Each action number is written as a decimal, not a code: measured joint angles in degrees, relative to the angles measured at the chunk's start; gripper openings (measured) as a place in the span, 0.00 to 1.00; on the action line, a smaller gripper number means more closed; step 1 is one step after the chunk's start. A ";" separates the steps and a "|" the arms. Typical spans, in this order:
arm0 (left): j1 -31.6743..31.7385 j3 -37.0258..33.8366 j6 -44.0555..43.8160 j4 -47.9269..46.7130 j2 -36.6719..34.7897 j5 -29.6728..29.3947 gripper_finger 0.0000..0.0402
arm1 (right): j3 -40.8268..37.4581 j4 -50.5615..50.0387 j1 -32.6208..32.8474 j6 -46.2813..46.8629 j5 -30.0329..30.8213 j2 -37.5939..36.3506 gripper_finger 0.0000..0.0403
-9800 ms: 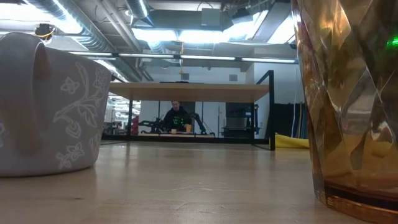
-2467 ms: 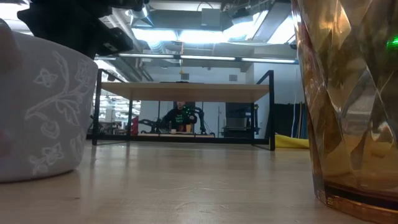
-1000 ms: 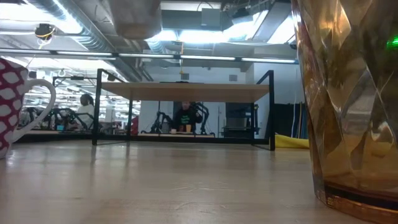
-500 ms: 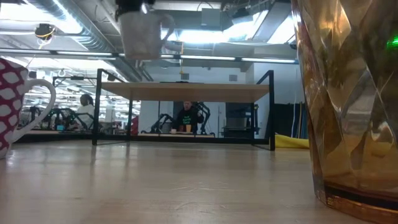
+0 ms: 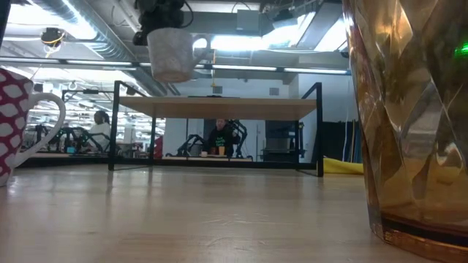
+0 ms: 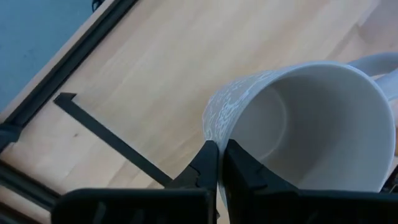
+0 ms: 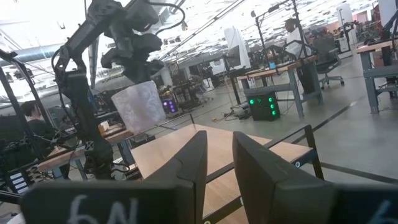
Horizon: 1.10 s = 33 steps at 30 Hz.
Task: Stack small to large cups/mugs on shelf
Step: Put the gray mug on the shelf
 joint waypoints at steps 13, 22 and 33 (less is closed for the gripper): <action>-2.71 -0.02 18.60 -0.01 0.00 -2.84 0.00 | 0.00 0.00 0.01 0.06 -0.02 0.02 0.19; -2.38 -0.04 33.08 0.08 1.72 -3.79 0.00 | 0.00 0.00 0.01 -0.02 -0.02 0.01 0.19; -1.55 -0.04 46.94 0.01 4.20 -2.53 0.00 | 0.00 -0.01 0.00 -0.01 0.00 0.02 0.19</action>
